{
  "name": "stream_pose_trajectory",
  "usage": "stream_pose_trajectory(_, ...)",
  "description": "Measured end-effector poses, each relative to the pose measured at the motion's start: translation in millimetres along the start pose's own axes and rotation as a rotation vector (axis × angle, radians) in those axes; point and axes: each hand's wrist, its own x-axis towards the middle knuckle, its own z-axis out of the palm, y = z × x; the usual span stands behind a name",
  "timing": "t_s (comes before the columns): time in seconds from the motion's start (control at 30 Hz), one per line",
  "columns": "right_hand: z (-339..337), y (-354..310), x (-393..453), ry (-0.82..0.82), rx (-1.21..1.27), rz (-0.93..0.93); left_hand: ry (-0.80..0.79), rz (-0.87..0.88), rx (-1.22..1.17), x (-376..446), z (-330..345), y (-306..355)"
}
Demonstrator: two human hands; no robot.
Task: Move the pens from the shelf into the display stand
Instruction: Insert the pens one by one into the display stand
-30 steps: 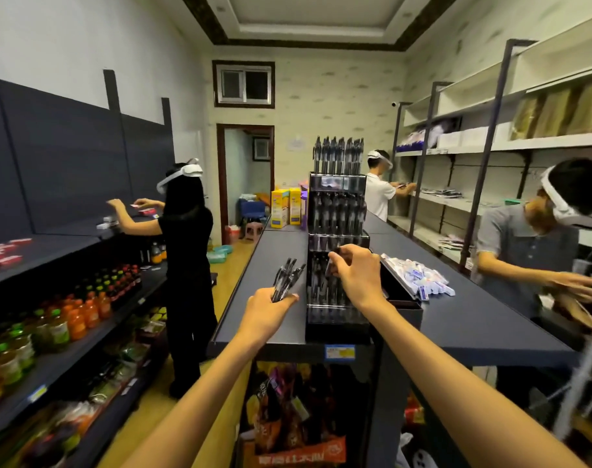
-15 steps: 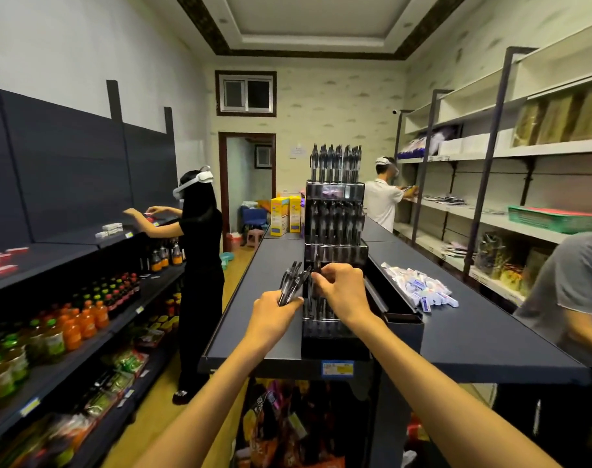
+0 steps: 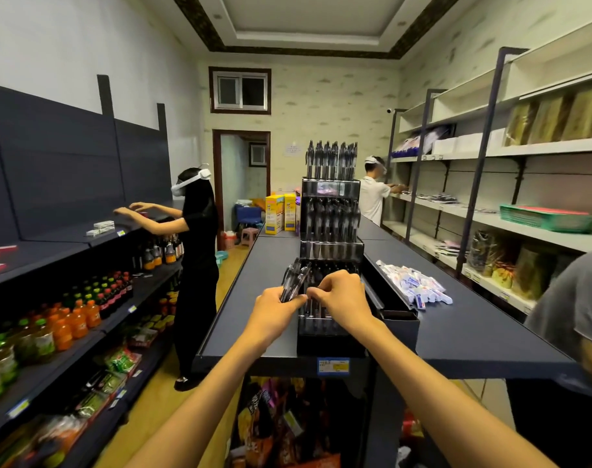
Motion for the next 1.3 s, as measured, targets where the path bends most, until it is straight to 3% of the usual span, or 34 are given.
stream_pose_trajectory(0.1,-12.8,-1.4,-0.9,0.034,0.106,0.008,0.001,0.021,-0.009,0.4,2.1,3.1)
stream_pose_trajectory(0.23,-24.7,-2.7,-3.9,-0.19,0.672,0.148,0.041,0.034,-0.017,1.7,5.0,4.4)
stream_pose_trajectory(0.3,-24.6,-0.9,-5.7,-0.262,0.659,0.105,0.031,0.035,-0.001,1.8,8.1,5.4)
stream_pose_trajectory(0.5,-19.6,3.4,-11.1,-0.207,0.701,0.078,-0.046,0.096,0.101,-2.1,18.1,12.8)
stream_pose_trajectory(0.6,-23.0,3.2,-9.9,-0.228,0.777,0.138,-0.061,0.084,0.103,-0.6,15.7,14.6)
stream_pose_trajectory(0.73,-23.6,2.0,-3.4,-0.108,0.916,0.314,-0.035,0.048,0.116,3.2,13.2,14.1)
stream_pose_trajectory(0.9,-27.6,9.5,10.3,0.103,0.845,0.33,0.073,0.014,0.19,3.9,8.0,2.9)
stream_pose_trajectory(1.03,-28.0,23.4,13.4,0.276,0.334,0.093,0.182,-0.062,0.252,5.5,1.4,-2.4)
stream_pose_trajectory(1.1,-24.9,23.8,10.3,0.298,0.214,0.008,0.208,-0.046,0.271,6.9,-1.1,-4.6)
stream_pose_trajectory(1.3,-12.2,16.7,5.6,0.261,0.201,-0.084,0.199,0.004,0.261,9.7,-1.7,-5.1)
